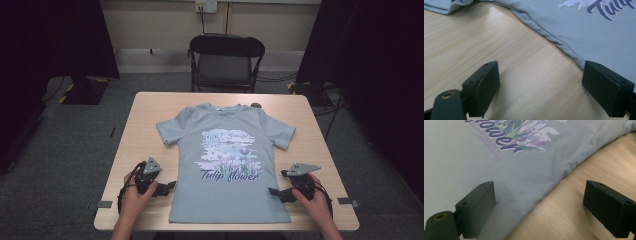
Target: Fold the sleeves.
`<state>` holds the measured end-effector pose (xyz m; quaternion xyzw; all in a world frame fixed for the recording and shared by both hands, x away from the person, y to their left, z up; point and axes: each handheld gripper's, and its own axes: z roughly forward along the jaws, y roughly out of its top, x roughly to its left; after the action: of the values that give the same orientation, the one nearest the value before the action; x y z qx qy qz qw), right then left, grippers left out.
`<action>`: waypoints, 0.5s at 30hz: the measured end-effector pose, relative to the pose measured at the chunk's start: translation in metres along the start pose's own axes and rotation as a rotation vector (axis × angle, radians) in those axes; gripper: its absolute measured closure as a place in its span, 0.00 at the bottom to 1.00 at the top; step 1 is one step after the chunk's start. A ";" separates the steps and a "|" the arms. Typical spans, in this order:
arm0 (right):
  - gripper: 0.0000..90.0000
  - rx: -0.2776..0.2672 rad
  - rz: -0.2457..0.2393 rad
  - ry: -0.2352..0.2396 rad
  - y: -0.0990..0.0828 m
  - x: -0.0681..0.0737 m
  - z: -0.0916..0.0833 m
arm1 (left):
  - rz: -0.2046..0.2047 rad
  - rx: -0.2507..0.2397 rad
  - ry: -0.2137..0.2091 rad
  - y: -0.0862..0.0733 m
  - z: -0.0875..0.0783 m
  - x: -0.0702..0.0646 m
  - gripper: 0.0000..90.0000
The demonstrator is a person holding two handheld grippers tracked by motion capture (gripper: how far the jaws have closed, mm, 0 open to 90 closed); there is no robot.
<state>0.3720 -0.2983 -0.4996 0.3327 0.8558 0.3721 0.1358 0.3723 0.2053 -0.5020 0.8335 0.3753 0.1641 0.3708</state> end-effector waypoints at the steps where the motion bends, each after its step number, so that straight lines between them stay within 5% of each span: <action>1: 0.11 -0.002 0.002 0.001 0.000 0.000 0.000 | 0.000 0.000 0.000 0.000 0.000 0.000 0.16; 15: 0.11 -0.003 -0.011 0.022 0.001 -0.004 0.000 | 0.002 0.001 -0.002 0.000 0.000 0.000 0.16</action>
<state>0.3756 -0.3005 -0.4994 0.3240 0.8584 0.3763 0.1290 0.3727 0.2055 -0.5019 0.8343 0.3742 0.1632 0.3706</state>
